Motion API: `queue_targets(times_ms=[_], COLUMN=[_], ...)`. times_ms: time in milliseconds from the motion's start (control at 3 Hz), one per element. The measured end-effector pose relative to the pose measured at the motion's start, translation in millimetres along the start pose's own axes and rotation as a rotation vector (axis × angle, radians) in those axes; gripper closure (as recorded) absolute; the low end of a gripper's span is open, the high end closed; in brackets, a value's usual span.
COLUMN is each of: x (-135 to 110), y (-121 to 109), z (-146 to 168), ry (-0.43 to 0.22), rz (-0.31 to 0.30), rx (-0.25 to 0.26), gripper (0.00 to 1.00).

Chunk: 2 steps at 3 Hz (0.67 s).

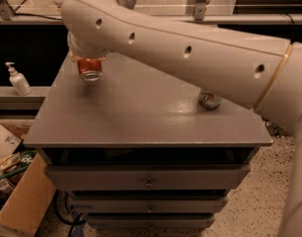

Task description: Place coke can upright

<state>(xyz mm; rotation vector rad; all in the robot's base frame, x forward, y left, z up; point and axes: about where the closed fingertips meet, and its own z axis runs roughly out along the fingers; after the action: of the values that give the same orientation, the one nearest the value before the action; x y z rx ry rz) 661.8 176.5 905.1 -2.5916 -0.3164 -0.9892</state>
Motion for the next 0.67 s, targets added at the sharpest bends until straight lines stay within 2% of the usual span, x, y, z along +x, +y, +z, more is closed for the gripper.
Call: queue_targets(times_ms=[333, 667], x=[-6.7, -3.4], y=[-8.8, -14.1], z=[5.3, 12.6], ry=[0.089, 0.156], rz=[-0.041, -0.046], rx=[0.073, 0.186], gripper=[1.0, 1.0])
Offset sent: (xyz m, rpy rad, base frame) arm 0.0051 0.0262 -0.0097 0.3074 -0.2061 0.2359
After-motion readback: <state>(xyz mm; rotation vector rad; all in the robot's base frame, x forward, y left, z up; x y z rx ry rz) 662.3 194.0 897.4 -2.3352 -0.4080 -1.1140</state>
